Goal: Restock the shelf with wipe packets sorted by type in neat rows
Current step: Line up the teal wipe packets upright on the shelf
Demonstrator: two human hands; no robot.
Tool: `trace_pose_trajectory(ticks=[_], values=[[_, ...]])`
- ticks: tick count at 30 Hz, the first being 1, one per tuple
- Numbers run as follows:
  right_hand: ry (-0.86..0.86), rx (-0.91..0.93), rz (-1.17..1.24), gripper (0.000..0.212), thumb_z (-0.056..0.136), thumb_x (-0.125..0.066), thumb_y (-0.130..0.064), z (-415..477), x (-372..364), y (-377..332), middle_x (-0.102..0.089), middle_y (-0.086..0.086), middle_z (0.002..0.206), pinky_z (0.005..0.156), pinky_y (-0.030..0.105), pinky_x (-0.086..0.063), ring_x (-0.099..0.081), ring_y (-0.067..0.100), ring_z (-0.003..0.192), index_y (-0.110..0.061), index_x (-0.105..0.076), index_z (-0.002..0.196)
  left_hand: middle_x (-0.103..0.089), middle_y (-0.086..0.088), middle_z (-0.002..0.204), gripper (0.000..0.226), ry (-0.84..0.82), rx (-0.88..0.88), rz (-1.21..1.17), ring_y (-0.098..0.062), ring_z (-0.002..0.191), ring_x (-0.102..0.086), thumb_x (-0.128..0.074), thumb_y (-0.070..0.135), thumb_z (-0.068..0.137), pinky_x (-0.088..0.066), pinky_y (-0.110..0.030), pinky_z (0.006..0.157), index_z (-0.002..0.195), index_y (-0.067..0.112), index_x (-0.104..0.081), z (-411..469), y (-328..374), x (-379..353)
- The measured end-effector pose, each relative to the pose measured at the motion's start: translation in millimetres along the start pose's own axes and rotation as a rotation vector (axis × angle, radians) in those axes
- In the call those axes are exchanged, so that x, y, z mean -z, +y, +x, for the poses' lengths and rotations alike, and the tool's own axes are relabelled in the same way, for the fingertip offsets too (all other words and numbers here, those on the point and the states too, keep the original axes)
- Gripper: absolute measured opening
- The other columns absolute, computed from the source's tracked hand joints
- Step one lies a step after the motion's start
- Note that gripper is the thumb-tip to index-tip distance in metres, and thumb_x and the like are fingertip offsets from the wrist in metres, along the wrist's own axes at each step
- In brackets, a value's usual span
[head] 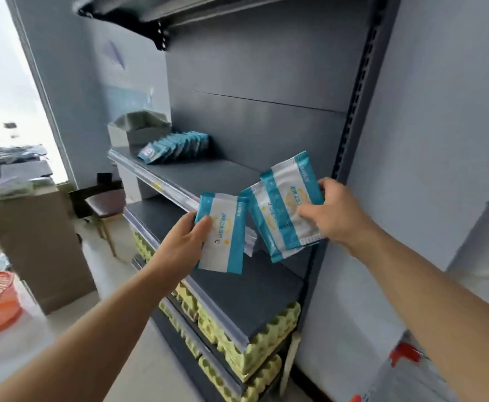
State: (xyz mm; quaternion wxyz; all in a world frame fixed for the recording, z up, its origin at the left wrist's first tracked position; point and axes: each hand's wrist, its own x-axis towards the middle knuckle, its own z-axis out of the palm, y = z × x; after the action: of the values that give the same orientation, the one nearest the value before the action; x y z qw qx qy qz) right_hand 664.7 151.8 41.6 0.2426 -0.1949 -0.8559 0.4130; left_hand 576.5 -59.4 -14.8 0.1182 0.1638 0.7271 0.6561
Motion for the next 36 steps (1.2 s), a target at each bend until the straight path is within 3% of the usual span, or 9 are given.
trace_pose_trajectory(ticks=[4, 7, 10, 13, 18, 23, 28, 33, 36], values=[[-0.016, 0.009, 0.028, 0.021, 0.081, -0.065, -0.009, 29.9, -70.4, -52.3, -0.065, -0.001, 0.094, 0.065, 0.026, -0.051, -0.062, 0.013, 0.081, -0.012, -0.056, 0.1, -0.066, -0.005, 0.1, 0.024, 0.117, 0.015, 0.058, -0.017, 0.084, -0.066, -0.043, 0.028, 0.101, -0.055, -0.031, 0.063, 0.121, 0.015, -0.046, 39.9, 6.5, 88.3], [-0.039, -0.009, 0.058, 0.021, 0.081, -0.065, -0.008, 53.2, -116.0, -80.0, -0.065, 0.0, 0.096, 0.068, 0.028, -0.053, -0.063, 0.012, 0.083, -0.012, -0.056, 0.101, -0.067, -0.006, 0.104, 0.023, 0.164, 0.021, 0.088, -0.013, 0.084, -0.065, -0.049, 0.023, 0.099, -0.053, -0.026, 0.063, 0.117, 0.009, -0.048, 73.7, 8.4, 139.5], [-0.049, -0.003, 0.063, 0.022, 0.082, -0.064, -0.006, 81.2, -155.8, -98.6, -0.065, 0.001, 0.096, 0.067, 0.027, -0.052, -0.062, 0.013, 0.082, -0.011, -0.056, 0.102, -0.068, -0.009, 0.108, 0.026, 0.17, 0.053, 0.046, -0.017, 0.088, -0.068, -0.056, 0.019, 0.095, -0.058, -0.033, 0.072, 0.117, 0.007, -0.051, 110.8, 1.4, 180.7], [-0.062, -0.005, 0.067, 0.024, 0.083, -0.063, -0.005, 115.2, -188.8, -108.8, -0.065, 0.004, 0.098, 0.066, 0.025, -0.051, -0.062, 0.014, 0.081, -0.009, -0.055, 0.105, -0.067, -0.009, 0.109, 0.034, 0.18, 0.074, -0.006, -0.016, 0.088, -0.067, -0.06, 0.019, 0.093, -0.058, -0.029, 0.06, 0.122, 0.008, -0.046, 149.8, -5.0, 209.7], [-0.054, -0.029, 0.085, 0.026, 0.082, -0.063, -0.003, 184.9, -236.0, -110.0, -0.065, 0.007, 0.101, 0.071, 0.031, -0.054, -0.064, 0.02, 0.088, -0.007, -0.054, 0.107, -0.062, -0.005, 0.097, 0.027, 0.176, 0.071, -0.085, -0.015, 0.081, -0.063, -0.06, 0.01, 0.093, -0.055, -0.029, 0.057, 0.111, 0.013, -0.04, 228.7, -11.0, 236.4], [-0.048, -0.086, 0.126, 0.026, 0.081, -0.063, 0.0, 263.0, -272.0, -106.9, -0.065, 0.008, 0.099, 0.071, 0.032, -0.054, -0.063, 0.021, 0.087, -0.008, -0.053, 0.103, -0.064, -0.006, 0.096, 0.028, 0.19, 0.102, -0.204, -0.018, 0.082, -0.065, -0.059, 0.006, 0.093, -0.055, -0.033, 0.059, 0.115, 0.011, -0.042, 322.3, -13.7, 255.7], [-0.022, -0.131, 0.156, 0.026, 0.078, -0.065, 0.002, 332.0, -308.0, -100.9, -0.066, 0.009, 0.101, 0.079, 0.038, -0.056, -0.065, 0.023, 0.091, -0.009, -0.054, 0.1, -0.066, -0.008, 0.095, 0.012, 0.16, 0.102, -0.317, -0.022, 0.084, -0.066, -0.055, 0.002, 0.094, -0.055, -0.039, 0.074, 0.099, 0.013, -0.052, 411.0, -18.6, 270.2], [-0.023, -0.193, 0.186, 0.024, 0.078, -0.065, 0.002, 376.3, -344.0, -98.1, -0.066, 0.01, 0.105, 0.081, 0.04, -0.057, -0.065, 0.025, 0.095, -0.013, -0.054, 0.093, -0.064, -0.012, 0.103, 0.017, 0.117, 0.132, -0.412, -0.027, 0.095, -0.063, -0.053, 0.001, 0.095, -0.052, -0.042, 0.084, 0.11, 0.007, -0.05, 482.1, -36.0, 279.2], [-0.01, -0.226, 0.2, 0.029, 0.078, -0.065, 0.002, 396.4, -363.1, -100.7, -0.067, 0.011, 0.106, 0.084, 0.045, -0.056, -0.066, 0.027, 0.095, -0.008, -0.054, 0.102, -0.062, -0.014, 0.11, 0.031, 0.085, 0.16, -0.476, -0.029, 0.101, -0.062, -0.054, 0.0, 0.093, -0.053, -0.045, 0.086, 0.122, 0.005, -0.044, 519.6, -50.0, 285.7]])
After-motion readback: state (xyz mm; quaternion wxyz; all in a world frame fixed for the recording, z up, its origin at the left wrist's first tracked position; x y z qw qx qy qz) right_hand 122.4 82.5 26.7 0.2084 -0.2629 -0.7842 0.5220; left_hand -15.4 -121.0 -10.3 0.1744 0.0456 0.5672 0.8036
